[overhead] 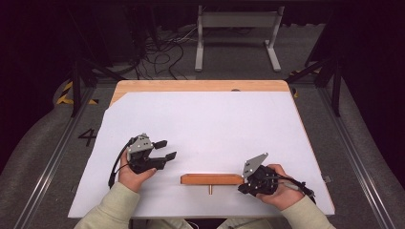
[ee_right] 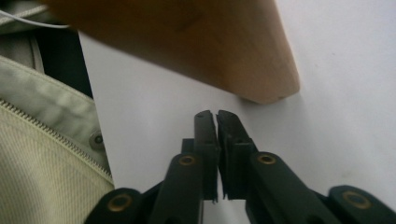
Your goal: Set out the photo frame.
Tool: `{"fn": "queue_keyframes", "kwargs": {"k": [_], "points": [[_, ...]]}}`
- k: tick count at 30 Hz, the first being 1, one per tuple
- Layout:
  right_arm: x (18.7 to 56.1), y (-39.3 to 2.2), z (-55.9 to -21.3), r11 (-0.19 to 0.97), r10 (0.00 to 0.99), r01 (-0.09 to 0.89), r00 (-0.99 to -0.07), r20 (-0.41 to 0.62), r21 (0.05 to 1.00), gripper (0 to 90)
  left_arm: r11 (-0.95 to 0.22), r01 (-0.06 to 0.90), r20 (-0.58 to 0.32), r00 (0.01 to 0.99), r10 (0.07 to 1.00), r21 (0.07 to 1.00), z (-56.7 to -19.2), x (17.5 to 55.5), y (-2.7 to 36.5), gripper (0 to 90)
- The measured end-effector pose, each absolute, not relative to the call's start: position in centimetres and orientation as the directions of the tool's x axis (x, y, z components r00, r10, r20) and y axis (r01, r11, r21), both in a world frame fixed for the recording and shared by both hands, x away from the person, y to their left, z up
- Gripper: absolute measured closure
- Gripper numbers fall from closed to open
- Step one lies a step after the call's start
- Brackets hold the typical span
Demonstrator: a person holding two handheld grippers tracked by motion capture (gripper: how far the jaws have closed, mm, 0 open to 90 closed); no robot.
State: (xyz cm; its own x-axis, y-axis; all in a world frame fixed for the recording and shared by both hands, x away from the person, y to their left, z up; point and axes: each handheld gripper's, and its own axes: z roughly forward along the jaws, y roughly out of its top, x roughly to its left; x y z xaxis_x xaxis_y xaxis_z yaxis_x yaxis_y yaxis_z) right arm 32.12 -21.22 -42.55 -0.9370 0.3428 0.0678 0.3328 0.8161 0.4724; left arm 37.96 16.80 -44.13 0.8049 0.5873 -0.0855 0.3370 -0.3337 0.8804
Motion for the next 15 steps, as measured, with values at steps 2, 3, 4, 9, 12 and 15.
{"fn": "queue_keyframes", "kwargs": {"k": [2, 3, 4, 9, 12, 15], "points": [[32.46, -21.07, -42.97, 0.807, 0.344, 0.339, -0.935, 0.083, 0.484, 90.0, -0.334, 0.339, -0.087, 0.804, 0.588, 0.879, -44.14, 37.91, 16.74, 40.4], [32.46, -21.07, -42.97, 0.807, 0.344, 0.339, -0.935, 0.083, 0.484, 90.0, -0.334, 0.339, -0.087, 0.804, 0.588, 0.879, -44.14, 37.91, 16.74, 40.4], [32.58, -21.03, -43.15, 0.802, 0.346, 0.343, -0.934, 0.089, 0.49, 90.0, -0.337, 0.34, -0.086, 0.804, 0.588, 0.878, -44.12, 37.87, 16.71, 40.4], [33.03, -21.37, -43.66, 0.776, 0.362, 0.366, -0.925, 0.113, 0.513, 90.0, -0.339, 0.34, -0.085, 0.805, 0.587, 0.877, -44.12, 37.83, 16.68, 40.4], [33.11, -21.46, -43.56, 0.765, 0.373, 0.368, -0.922, 0.101, 0.528, 90.0, -0.34, 0.335, -0.081, 0.806, 0.586, 0.879, -44.12, 37.84, 16.67, 40.8], [33.21, -21.57, -43.54, 0.762, 0.376, 0.373, -0.92, 0.107, 0.529, 90.0, -0.339, 0.336, -0.082, 0.806, 0.586, 0.879, -44.12, 37.84, 16.69, 40.9]]}}
